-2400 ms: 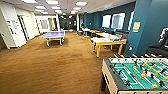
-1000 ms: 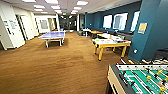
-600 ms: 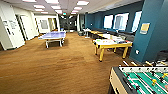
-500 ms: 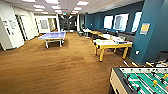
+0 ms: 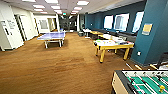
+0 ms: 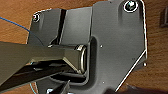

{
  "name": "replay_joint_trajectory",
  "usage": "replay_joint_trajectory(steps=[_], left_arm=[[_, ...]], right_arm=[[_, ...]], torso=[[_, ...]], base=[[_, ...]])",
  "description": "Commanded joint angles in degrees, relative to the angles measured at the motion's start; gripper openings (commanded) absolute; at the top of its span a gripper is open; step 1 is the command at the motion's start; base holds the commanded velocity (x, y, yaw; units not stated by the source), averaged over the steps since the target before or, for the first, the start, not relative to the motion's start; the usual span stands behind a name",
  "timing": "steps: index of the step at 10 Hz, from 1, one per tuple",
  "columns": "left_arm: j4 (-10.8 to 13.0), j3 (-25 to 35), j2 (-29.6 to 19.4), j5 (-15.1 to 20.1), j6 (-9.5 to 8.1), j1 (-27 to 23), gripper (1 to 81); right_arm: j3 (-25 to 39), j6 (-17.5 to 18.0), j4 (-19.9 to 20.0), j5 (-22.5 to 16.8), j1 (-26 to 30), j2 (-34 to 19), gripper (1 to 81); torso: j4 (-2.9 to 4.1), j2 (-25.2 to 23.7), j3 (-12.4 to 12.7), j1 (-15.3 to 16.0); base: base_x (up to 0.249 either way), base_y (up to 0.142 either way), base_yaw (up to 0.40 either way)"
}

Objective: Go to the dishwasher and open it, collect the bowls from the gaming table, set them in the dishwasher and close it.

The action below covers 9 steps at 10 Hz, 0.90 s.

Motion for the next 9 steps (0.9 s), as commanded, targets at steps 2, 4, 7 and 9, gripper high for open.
replay_joint_trajectory(steps=[2, 4, 7, 9], left_arm=[[-0.1, -0.2, -0.2, 2.7, 0.00, -2.9, 81.1], [-0.1, -0.2, -0.2, 2.7, 0.00, -2.9, 81.1], [-0.1, -0.2, -0.1, 2.7, 0.00, -2.9, 81.1], [-0.1, -0.2, -0.2, 2.7, 0.00, -2.9, 81.1]], right_arm=[[0.1, -0.2, -0.2, -2.6, 2.2, 0.0, 81.1], [0.1, -0.2, -0.2, -2.7, 2.2, 0.0, 81.1], [0.1, -0.2, -0.3, -2.6, 2.2, 0.0, 81.1], [0.1, -0.2, -0.3, -2.6, 2.2, 0.0, 81.1]], torso=[[0.00, 0.0, 0.0, 0.0], [0.00, 0.0, 0.0, 0.0], [0.00, 0.0, 0.0, 0.0], [0.00, 0.0, 0.0, 0.0]], base=[[0.165, 0.000, 0.000], [0.165, 0.000, 0.000], [0.165, 0.000, 0.000], [0.165, 0.000, 0.000]])
